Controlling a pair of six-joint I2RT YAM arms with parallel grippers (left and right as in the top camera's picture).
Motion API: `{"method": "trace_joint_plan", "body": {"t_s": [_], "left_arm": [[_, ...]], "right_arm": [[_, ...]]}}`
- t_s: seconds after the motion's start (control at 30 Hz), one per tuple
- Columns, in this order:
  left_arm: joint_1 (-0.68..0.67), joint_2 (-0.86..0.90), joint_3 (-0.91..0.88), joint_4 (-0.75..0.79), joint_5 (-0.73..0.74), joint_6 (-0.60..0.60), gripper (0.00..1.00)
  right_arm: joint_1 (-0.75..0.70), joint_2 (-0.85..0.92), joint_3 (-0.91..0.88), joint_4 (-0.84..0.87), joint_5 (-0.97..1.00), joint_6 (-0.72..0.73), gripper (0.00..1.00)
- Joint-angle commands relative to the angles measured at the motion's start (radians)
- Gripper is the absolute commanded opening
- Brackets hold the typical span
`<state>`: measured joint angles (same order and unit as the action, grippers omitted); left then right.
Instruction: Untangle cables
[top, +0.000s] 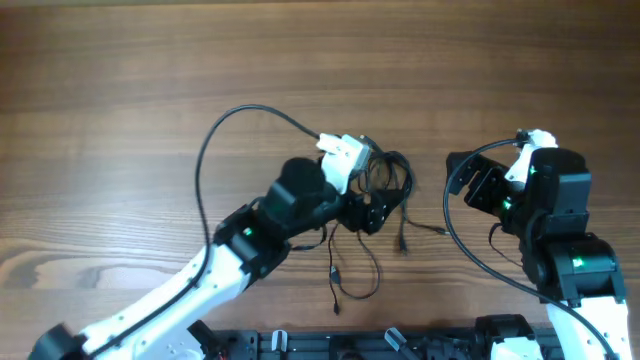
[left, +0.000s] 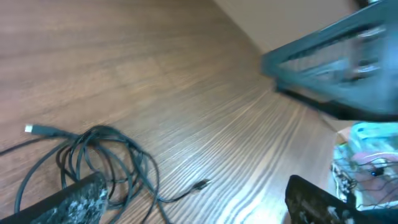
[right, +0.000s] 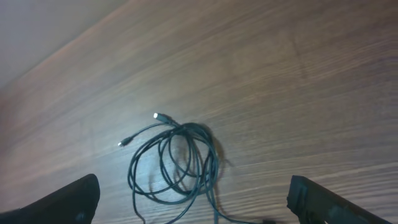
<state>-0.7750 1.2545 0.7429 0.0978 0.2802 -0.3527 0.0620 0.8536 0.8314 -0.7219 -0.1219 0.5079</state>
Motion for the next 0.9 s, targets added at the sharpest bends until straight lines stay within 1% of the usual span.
{"method": "trace_joint_plan", "body": {"t_s": [0.0,0.03,0.1,0.17,0.37,0.6,0.67,0.7,0.73,0.87], "left_arm": [[0.006,0.137,0.114,-0.082,-0.032,0.026,1.00],[0.005,0.183,0.161,-0.137,-0.046,0.059,1.00],[0.005,0.253,0.235,-0.217,-0.072,0.063,0.99],[0.003,0.287,0.269,-0.237,-0.068,0.081,1.00],[-0.041,0.307,0.272,-0.234,-0.069,0.115,1.00],[-0.051,0.495,0.274,-0.109,-0.081,0.110,1.00],[-0.051,0.526,0.274,-0.104,-0.138,0.109,0.99],[-0.051,0.537,0.274,-0.105,-0.204,0.109,0.99],[-0.051,0.546,0.274,-0.106,-0.238,0.109,0.99],[-0.027,0.581,0.277,-0.143,-0.241,0.075,0.98]], "right_arm": [[-0.003,0.000,0.017,-0.001,0.047,0.034,1.00],[-0.003,0.000,0.017,0.000,0.048,0.050,1.00],[-0.003,0.000,0.017,0.000,0.048,0.052,1.00],[-0.003,0.000,0.017,0.000,0.048,0.052,1.00],[-0.003,0.000,0.017,0.002,0.047,0.053,1.00],[-0.003,0.000,0.017,0.001,0.047,0.053,1.00],[-0.003,0.000,0.017,0.001,0.047,0.053,1.00],[-0.003,0.000,0.017,0.002,0.047,0.054,1.00],[-0.003,0.000,0.017,0.002,0.047,0.055,1.00],[-0.003,0.000,0.017,0.002,0.047,0.071,1.00]]}}
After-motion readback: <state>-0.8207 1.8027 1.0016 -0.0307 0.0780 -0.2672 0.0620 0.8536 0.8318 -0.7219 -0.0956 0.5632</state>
